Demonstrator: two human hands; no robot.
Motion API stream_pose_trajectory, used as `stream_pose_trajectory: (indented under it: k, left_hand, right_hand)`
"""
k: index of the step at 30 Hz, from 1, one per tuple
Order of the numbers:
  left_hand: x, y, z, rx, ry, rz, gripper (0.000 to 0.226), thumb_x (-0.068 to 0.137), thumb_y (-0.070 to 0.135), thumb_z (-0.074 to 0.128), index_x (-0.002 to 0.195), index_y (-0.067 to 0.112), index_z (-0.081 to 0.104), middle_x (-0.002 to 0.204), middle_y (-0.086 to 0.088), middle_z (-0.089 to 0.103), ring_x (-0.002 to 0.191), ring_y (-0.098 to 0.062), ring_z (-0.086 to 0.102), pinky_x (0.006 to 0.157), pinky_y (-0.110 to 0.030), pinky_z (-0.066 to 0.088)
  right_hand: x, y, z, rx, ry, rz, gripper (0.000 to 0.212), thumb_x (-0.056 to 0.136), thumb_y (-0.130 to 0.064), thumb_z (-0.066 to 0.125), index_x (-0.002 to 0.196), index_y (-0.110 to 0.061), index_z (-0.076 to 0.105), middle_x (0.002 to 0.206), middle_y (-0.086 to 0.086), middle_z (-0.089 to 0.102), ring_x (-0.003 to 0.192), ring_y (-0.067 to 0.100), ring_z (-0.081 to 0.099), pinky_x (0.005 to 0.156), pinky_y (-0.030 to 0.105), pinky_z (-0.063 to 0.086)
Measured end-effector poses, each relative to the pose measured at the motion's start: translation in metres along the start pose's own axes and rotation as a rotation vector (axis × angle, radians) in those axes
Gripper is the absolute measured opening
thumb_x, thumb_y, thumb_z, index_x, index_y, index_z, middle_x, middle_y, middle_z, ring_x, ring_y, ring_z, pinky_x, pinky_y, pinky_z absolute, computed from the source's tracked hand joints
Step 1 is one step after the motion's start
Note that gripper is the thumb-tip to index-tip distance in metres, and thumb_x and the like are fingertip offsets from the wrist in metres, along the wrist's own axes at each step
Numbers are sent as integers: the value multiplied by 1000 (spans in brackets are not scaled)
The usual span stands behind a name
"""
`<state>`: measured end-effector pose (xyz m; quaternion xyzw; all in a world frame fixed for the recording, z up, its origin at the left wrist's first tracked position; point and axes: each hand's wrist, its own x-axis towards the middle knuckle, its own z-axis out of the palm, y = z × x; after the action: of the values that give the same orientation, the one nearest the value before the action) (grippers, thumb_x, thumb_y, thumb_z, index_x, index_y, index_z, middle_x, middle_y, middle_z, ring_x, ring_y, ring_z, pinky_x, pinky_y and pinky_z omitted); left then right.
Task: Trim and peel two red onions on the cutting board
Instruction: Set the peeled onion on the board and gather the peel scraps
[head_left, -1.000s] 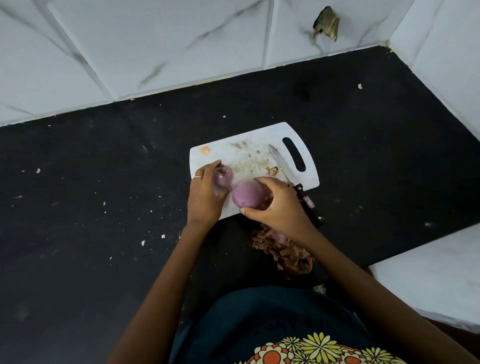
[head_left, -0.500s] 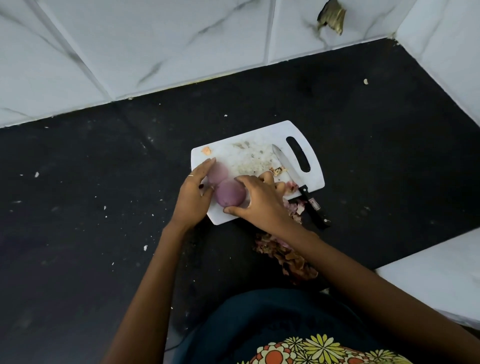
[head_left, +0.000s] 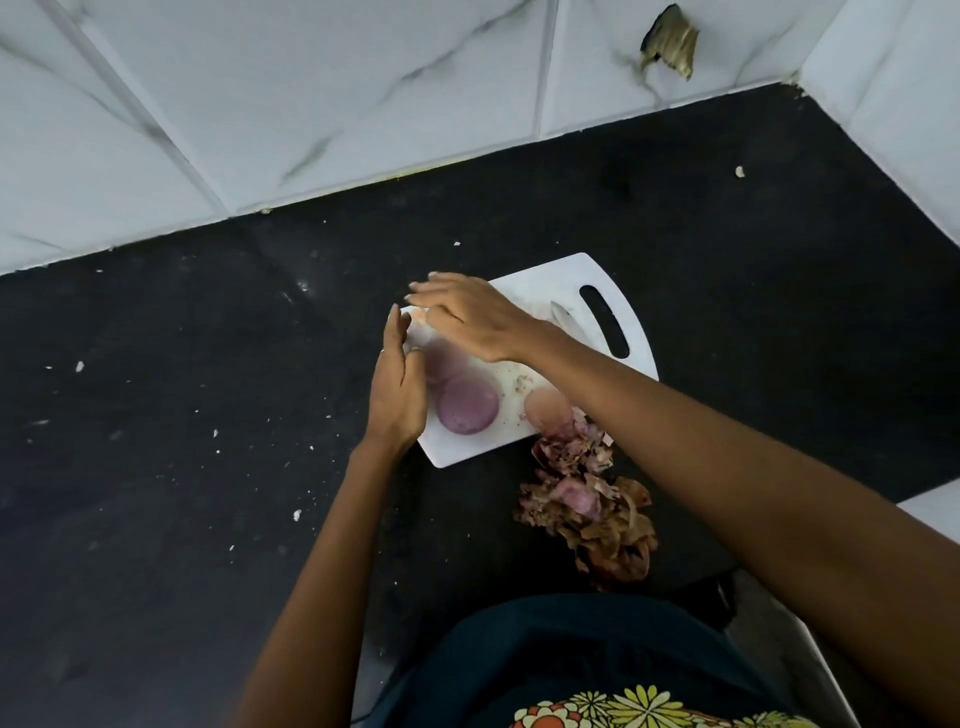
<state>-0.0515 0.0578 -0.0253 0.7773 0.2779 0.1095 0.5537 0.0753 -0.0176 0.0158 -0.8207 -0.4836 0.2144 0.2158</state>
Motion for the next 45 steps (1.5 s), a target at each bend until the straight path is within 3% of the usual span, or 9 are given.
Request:
stream_pose_trajectory:
  k: [4, 6, 12, 17, 20, 25, 32, 41, 45]
  left_hand:
    - [12, 6, 4, 203, -24, 14, 68, 87, 32, 18, 153, 16, 20, 149, 12, 32, 133, 0, 29, 120, -39, 0]
    - [16, 4, 7, 248, -36, -2, 63, 91, 37, 17, 150, 16, 25, 158, 7, 22, 141, -6, 26, 118, -41, -8]
    - [23, 24, 11, 776, -231, 73, 64, 101, 51, 10, 153, 15, 20, 154, -4, 35, 146, -13, 19, 113, -50, -19]
    - [35, 52, 24, 1280, -481, 164, 107, 71, 65, -26, 149, 22, 32, 159, 2, 25, 148, -17, 14, 111, -62, -18]
    - [39, 57, 32, 1317, -477, 129, 98, 81, 70, -14, 145, 18, 40, 155, 4, 33, 145, -17, 22, 108, -57, -23]
    - [26, 73, 45, 1386, -520, 155, 69, 98, 49, 2, 143, 12, 41, 150, -3, 40, 142, -17, 27, 109, -55, -23]
    - [-4, 78, 81, 1467, -573, 211, 64, 99, 42, 9, 153, 7, 10, 161, -13, 12, 149, -20, 7, 109, -51, -24]
    - [-71, 53, 83, 1252, -586, 427, 59, 101, 34, 21, 152, 6, 14, 160, -11, 16, 148, -20, 11, 118, -44, -6]
    - [-78, 45, 83, 1133, -465, 438, 69, 92, 38, 5, 151, 7, 23, 158, -10, 23, 146, -22, 20, 119, -42, 2]
  right_hand:
    - [10, 7, 3, -142, -85, -26, 44, 103, -20, 26, 143, -11, 41, 153, 3, 35, 145, 19, 22, 118, 38, 17]
    - [8, 16, 5, -225, -98, -26, 44, 102, -23, 27, 142, -15, 44, 151, 1, 38, 144, 21, 24, 116, 40, 20]
    - [-29, 41, 11, -323, -64, 26, 49, 101, -31, 29, 147, -15, 34, 155, 3, 32, 145, 22, 20, 119, 40, 13]
    - [-82, 42, 13, -284, -37, 59, 43, 97, -22, 38, 136, -7, 47, 147, 11, 42, 140, 27, 32, 114, 41, 21]
    - [-100, 40, 10, -204, 46, 111, 38, 93, -14, 47, 129, -6, 55, 139, 10, 50, 125, 26, 48, 97, 34, 40]
    - [-88, 53, 6, 8, 363, 238, 37, 87, 3, 45, 119, -5, 62, 122, 9, 59, 115, 24, 52, 93, 36, 46]
    - [-66, 66, 0, -160, 21, 194, 40, 99, -6, 38, 137, -3, 48, 153, 13, 33, 144, 24, 25, 117, 36, 21]
    - [-166, 50, 32, -131, 112, 152, 52, 92, -2, 46, 143, -1, 37, 150, 16, 37, 142, 25, 30, 116, 28, 19]
    - [-183, 45, 33, 41, 480, 241, 41, 87, -3, 41, 122, -1, 62, 122, 13, 64, 118, 27, 57, 103, 36, 44]
